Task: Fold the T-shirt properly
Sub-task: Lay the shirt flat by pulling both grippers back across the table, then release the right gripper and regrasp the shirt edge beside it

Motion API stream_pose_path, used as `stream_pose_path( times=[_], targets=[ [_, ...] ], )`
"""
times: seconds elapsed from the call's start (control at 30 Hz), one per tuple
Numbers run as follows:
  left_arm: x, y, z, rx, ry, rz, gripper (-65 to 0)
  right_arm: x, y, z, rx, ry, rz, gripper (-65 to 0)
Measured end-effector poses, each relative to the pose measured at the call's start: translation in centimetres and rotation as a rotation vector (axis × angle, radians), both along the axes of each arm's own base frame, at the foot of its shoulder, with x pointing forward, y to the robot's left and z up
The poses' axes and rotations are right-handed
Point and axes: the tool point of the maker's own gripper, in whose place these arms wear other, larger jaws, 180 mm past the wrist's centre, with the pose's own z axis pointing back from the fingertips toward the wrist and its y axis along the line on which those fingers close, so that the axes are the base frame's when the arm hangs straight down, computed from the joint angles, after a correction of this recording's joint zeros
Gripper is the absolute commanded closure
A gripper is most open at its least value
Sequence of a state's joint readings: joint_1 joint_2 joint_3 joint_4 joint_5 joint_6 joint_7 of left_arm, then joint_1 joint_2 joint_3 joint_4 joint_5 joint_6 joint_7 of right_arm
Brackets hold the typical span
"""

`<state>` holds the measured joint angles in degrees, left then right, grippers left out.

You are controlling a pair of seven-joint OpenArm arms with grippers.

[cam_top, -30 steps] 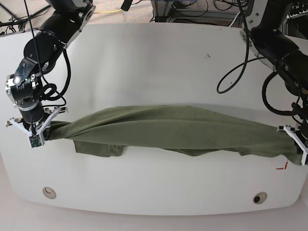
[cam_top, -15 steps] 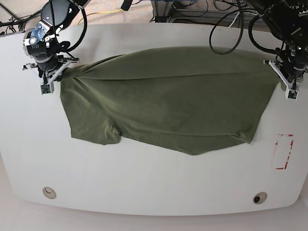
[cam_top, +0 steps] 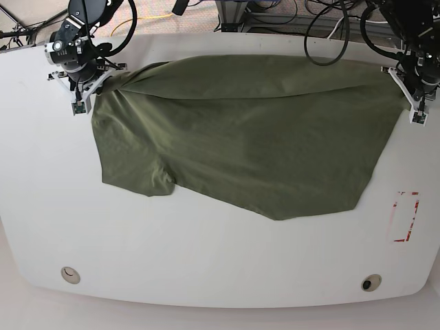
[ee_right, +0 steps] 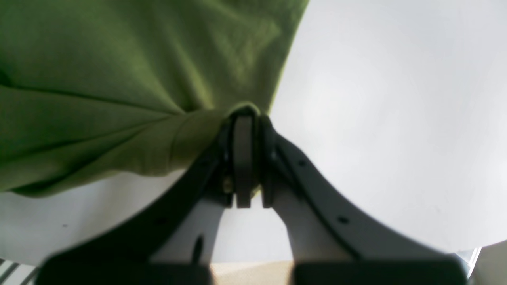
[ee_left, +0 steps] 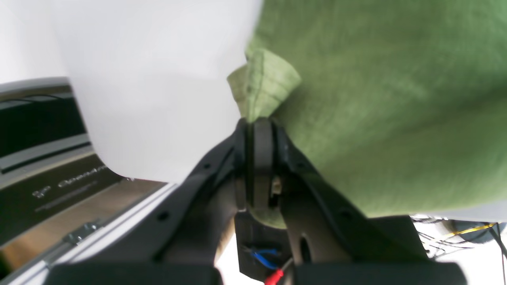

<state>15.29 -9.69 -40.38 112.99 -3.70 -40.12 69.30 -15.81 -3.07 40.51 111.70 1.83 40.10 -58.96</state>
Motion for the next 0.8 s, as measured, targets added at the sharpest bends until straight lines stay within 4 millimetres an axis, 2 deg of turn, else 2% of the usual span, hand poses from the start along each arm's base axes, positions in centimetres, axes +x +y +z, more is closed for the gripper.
stream_pose_path(
  times=[0.1, 0.2, 0.23, 0.33, 0.4, 0.53, 0.67, 0.8],
  targets=[
    [-0.4, 0.2, -0.1, 0.009, 0.015, 0.002, 0.0, -0.8, 0.0, -0.5, 0.003, 0.023, -0.002, -18.5],
    [-0.3, 0.2, 0.0, 0.008, 0.011, 0.000, 0.0, -1.3, 0.0, -0.7, 0.005, 0.037, -0.005, -33.5],
    [-0.3, 0.2, 0.0, 0.009, 0.011, 0.001, 0.0, -1.4, 0.0, -0.8, 0.007, 0.038, -0.007, -36.6],
    [-0.3, 0.2, 0.0, 0.008, 0.011, 0.001, 0.0, -1.4, 0.4, -0.3, 0.104, -0.033, -0.042, -47.1],
    [-0.3, 0.3, 0.0, 0.010, 0.012, 0.001, 0.0, -2.1, 0.1, 0.0, 0.158, -0.071, -0.081, -47.6],
    [-0.2, 0.1, 0.0, 0.007, 0.011, -0.003, 0.0, -4.0, 0.1, 0.0, 0.243, -0.024, -0.072, -44.4],
    [-0.1, 0.1, 0.0, 0.008, 0.003, -0.007, 0.0, -3.1, 0.8, 2.0, 0.365, -0.116, -0.042, -43.9],
    [0.5, -0.2, 0.2, 0.001, -0.037, -0.031, 0.0, -4.3, 0.4, 2.9, 0.421, -0.104, -0.041, -43.9]
  ],
)
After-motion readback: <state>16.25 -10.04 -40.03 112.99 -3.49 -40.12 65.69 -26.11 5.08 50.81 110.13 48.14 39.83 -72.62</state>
